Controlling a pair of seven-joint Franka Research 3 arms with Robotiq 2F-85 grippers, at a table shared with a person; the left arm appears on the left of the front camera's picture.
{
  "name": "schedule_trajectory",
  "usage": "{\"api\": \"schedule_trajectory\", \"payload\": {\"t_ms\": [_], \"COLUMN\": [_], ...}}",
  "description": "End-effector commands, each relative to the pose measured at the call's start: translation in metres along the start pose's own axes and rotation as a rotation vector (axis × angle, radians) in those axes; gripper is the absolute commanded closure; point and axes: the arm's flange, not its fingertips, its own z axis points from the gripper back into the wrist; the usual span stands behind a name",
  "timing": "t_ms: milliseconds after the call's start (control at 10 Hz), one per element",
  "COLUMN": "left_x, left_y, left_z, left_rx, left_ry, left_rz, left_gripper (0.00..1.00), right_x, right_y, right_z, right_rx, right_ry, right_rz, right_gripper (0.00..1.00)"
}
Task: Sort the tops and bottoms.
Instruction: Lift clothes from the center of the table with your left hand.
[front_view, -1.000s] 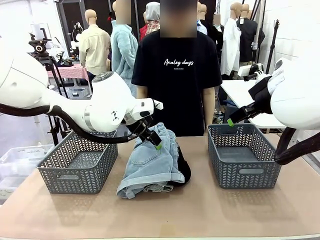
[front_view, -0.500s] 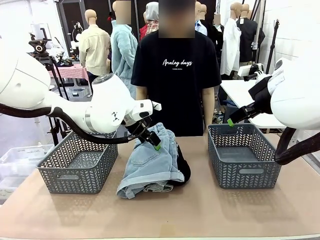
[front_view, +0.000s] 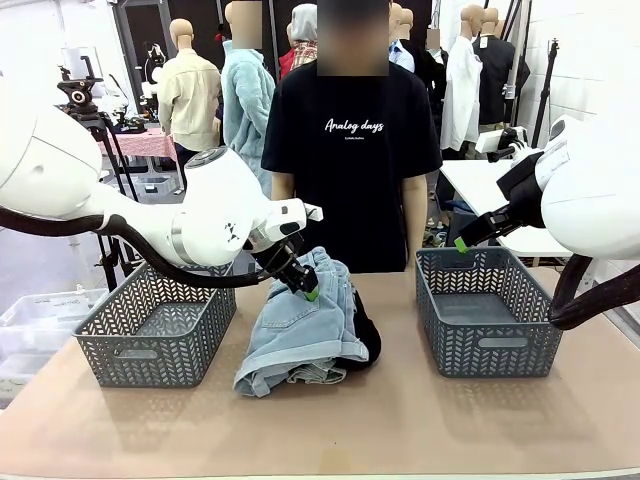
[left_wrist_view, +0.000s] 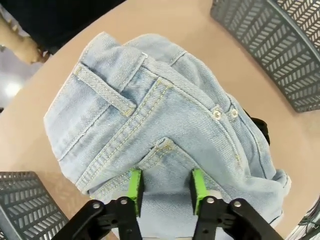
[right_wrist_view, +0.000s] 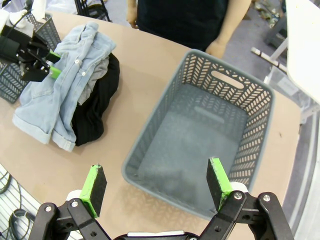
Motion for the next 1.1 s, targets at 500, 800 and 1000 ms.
{"api": "schedule_trajectory", "payload": {"t_ms": [500,800,1000], "left_x": [0.000,-0.004,0.000], "left_y": [0.001,-0.008,0.001], "left_z": [0.005,0.016,0.002], "left_rx": [-0.020,-0.038,-0.006], "left_ry": [0.008,-0.012,-0.004], "left_rz": [0.062,0.049,0.038], "left_gripper": [1.00,1.00,1.00], "right_x": [0.000,0.000,0.000], "right_y": [-0.001,-0.001,-0.001], "right_z": [-0.001,-0.001,-0.001], "right_rx": [0.003,0.003,0.003], "right_ry": [-0.008,-0.008,-0.008], "right_rz": [-0.001,-0.001,-0.001], "right_gripper": [0.00,0.00,0.00]}}
